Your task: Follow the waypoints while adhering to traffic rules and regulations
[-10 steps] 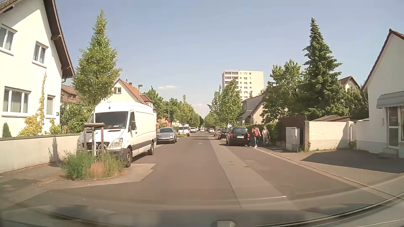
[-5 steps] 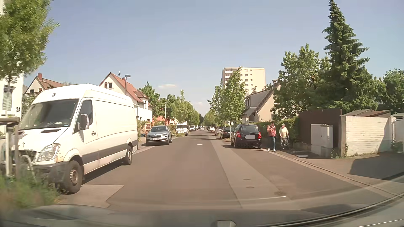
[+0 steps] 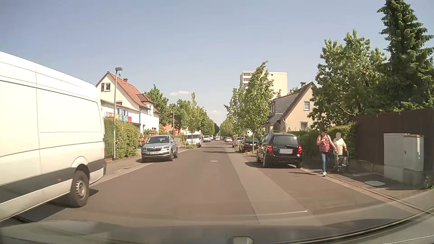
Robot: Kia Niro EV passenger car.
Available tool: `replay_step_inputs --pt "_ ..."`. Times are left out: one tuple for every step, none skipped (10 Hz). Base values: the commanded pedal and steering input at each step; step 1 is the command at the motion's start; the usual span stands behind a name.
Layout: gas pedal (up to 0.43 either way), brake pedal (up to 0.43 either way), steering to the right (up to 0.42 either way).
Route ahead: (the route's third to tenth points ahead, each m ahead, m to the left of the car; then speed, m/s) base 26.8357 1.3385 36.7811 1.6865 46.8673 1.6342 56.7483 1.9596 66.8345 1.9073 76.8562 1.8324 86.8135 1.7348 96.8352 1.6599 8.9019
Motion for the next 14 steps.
replay_step_inputs --pt "0.087 0.0 -0.003" --pt "0.087 0.0 -0.004" --pt "0.087 0.0 -0.003" --pt "0.079 0.0 -0.005" --pt "0.067 0.0 -0.007" --pt "0.067 0.0 -0.005" --pt "0.067 0.0 -0.001" --pt "0.067 0.0 0.002" --pt "0.067 0.0 0.001" --pt "0.067 0.0 0.001" --pt "0.067 0.0 0.001" --pt "0.067 0.0 0.001" --pt "0.067 0.0 0.002" --pt "0.067 0.0 0.001"
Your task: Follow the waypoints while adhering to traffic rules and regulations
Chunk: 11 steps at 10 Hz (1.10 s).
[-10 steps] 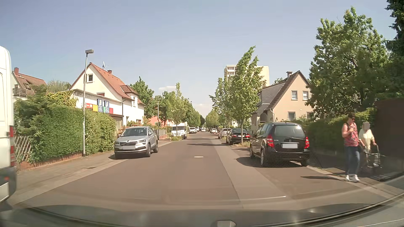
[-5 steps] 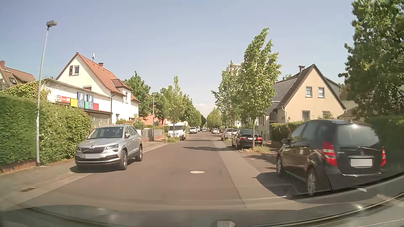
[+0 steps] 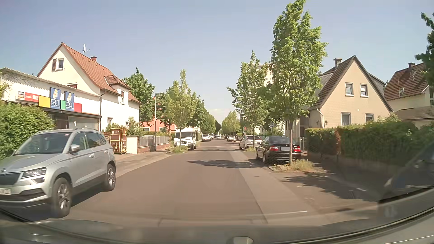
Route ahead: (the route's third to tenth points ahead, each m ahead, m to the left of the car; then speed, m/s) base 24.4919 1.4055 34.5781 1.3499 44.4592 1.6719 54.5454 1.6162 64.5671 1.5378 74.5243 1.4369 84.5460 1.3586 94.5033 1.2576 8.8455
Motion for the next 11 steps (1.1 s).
replay_step_inputs --pt "0.067 0.0 0.002" --pt "0.059 0.0 0.001" --pt "0.0 0.0 0.001" --pt "0.0 0.0 0.001" --pt "0.0 0.0 0.0" --pt "0.0 0.0 0.001" --pt "0.0 0.0 0.0" --pt "0.0 0.0 0.0" --pt "0.0 0.0 0.0" --pt "0.0 0.0 0.0" --pt "0.0 0.0 0.0"
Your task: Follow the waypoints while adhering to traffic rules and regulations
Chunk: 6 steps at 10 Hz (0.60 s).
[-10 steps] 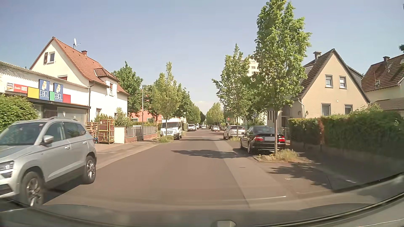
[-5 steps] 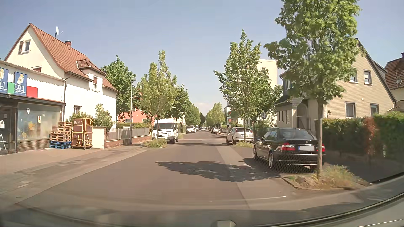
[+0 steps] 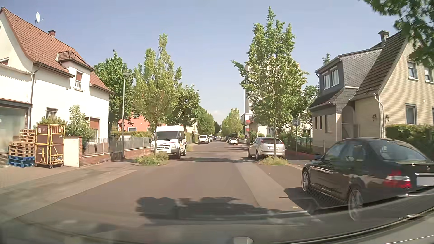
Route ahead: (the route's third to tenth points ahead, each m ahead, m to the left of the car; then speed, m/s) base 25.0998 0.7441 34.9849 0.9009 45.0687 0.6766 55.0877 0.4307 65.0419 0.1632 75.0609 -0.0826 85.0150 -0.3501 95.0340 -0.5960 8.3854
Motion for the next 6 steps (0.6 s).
replay_step_inputs --pt "0.0 0.0 0.0" --pt "0.0 0.0 0.0" --pt "0.0 0.0 0.0" --pt "0.0 0.0 0.0" --pt "0.0 0.0 0.0" --pt "0.0 0.0 0.0"
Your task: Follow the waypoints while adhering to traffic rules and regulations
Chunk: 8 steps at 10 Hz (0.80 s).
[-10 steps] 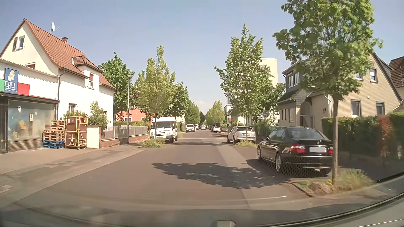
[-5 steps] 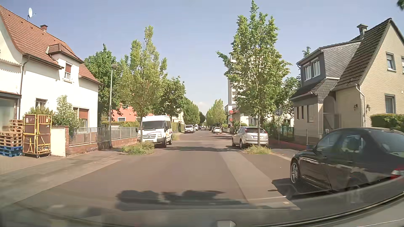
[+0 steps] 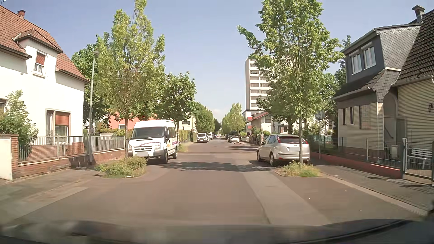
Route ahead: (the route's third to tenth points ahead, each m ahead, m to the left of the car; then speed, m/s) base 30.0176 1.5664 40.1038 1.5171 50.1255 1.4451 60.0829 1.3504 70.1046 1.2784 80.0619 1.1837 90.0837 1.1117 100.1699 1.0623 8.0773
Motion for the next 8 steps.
replay_step_inputs --pt "0.0 0.0 0.001" --pt "0.0 0.0 0.002" --pt "0.0 0.0 0.003" --pt "0.0 0.0 0.003" --pt "0.0 0.049 0.004" --pt "0.0 0.116 0.007" --pt "0.0 0.152 0.013" --pt "0.0 0.159 0.012"
